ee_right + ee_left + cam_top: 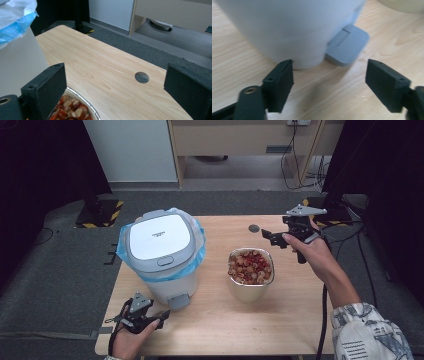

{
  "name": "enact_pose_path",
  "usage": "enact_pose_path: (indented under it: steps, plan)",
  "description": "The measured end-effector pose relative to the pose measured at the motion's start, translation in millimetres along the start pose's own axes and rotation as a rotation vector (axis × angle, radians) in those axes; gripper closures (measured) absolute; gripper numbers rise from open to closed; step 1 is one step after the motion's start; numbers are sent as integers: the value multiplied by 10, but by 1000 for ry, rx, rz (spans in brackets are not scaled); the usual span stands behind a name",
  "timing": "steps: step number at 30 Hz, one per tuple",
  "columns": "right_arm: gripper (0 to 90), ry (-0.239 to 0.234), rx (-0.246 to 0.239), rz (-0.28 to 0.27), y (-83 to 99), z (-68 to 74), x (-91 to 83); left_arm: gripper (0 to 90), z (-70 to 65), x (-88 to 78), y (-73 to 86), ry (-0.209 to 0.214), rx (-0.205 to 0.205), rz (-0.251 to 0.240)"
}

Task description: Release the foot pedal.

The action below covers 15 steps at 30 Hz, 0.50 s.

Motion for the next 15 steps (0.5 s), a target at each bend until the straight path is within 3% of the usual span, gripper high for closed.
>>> enact_pose_path:
  steps: [5,12,15]
  plan:
    - [45,30,12,15,147,-77,-33,133,134,6,18,-41,-17,-4]
    - [46,63,42,31,453,-203,-91,99,293,45,21,-75,-45,-9]
    - [46,70,56,41,602,-239,-103,99,335,40,31,-81,-35,-13]
Point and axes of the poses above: each handheld gripper's, and its own axes: x roughly forward along the jaws, y roughly out of its underside, z roughly to its left, the point moved 4 cm from there along x, roughly forward along the jaws, and after that the axes turned 5 degrees about z, right-handed, at the moved point
